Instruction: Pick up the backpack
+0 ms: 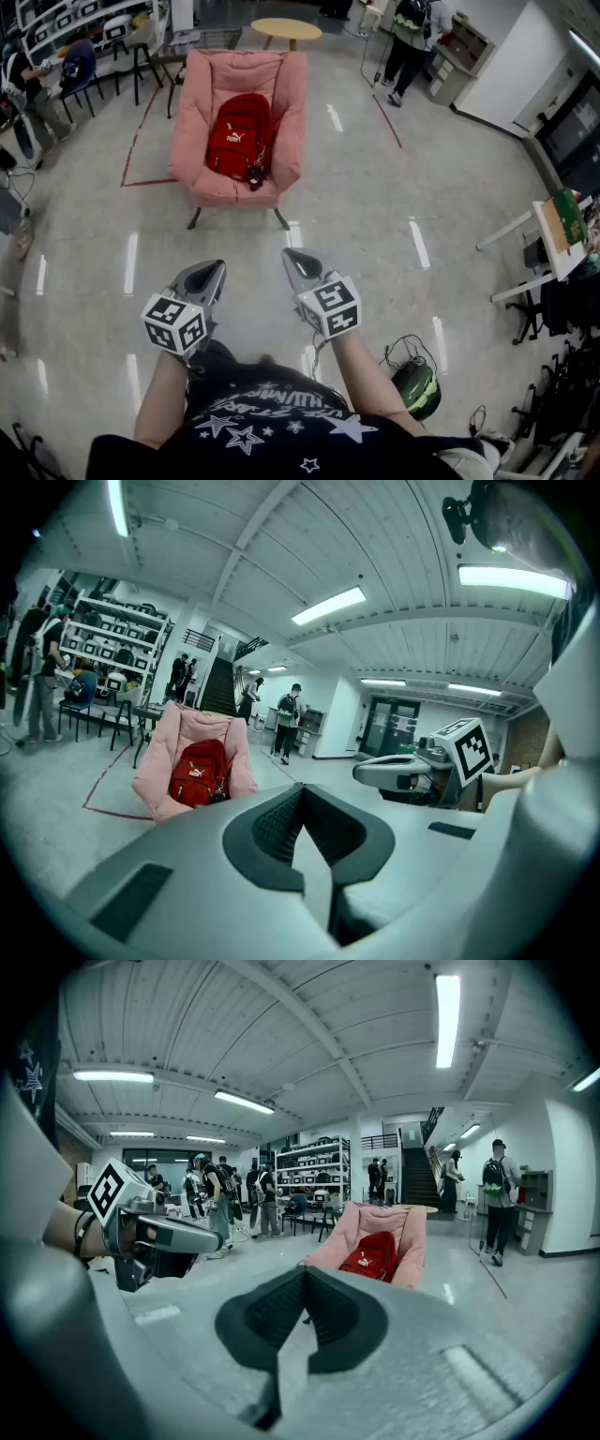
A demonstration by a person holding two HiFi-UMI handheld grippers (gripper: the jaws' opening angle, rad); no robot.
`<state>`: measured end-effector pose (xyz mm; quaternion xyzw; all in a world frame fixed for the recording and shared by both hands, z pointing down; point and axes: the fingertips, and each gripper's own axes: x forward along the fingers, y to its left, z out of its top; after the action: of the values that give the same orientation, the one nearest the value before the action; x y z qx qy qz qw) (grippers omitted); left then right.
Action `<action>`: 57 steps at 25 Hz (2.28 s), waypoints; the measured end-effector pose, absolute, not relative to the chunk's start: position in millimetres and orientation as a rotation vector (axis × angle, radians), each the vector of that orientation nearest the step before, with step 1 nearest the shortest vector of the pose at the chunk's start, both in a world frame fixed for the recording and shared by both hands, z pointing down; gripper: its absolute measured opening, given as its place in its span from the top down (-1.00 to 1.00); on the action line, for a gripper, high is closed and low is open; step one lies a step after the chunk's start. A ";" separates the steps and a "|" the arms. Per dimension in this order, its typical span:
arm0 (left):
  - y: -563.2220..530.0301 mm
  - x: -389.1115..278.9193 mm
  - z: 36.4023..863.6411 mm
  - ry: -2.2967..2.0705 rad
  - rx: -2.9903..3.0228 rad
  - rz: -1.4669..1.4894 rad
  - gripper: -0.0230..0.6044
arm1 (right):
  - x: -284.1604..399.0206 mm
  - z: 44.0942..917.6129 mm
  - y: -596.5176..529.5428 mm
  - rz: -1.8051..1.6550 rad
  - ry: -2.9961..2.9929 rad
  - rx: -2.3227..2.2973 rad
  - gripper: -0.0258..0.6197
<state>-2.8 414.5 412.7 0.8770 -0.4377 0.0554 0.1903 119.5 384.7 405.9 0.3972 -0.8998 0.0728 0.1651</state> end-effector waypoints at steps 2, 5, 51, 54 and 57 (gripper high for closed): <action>411.5 -2.1 414.3 -1.237 2.465 0.158 0.90 | 118.6 407.9 382.0 0.219 -2.576 1.139 0.93; 413.5 2.5 415.6 -1.233 2.466 0.158 0.90 | 121.6 410.0 383.7 0.242 -2.587 1.153 0.93; 130.6 -89.9 458.8 -1.154 2.376 0.179 0.90 | 55.2 454.7 107.4 0.439 -2.530 1.283 0.92; 90.3 -103.3 457.9 -1.142 2.378 0.197 0.90 | 47.5 456.3 67.3 0.467 -2.509 1.305 0.92; 60.0 -117.2 460.0 -1.132 2.364 0.195 0.90 | 41.7 461.7 32.8 0.508 -2.480 1.338 0.92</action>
<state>-117.2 60.0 460.0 0.8699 -0.4166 0.0717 0.2540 41.7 32.8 461.7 0.4626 -0.8578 0.1758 0.1386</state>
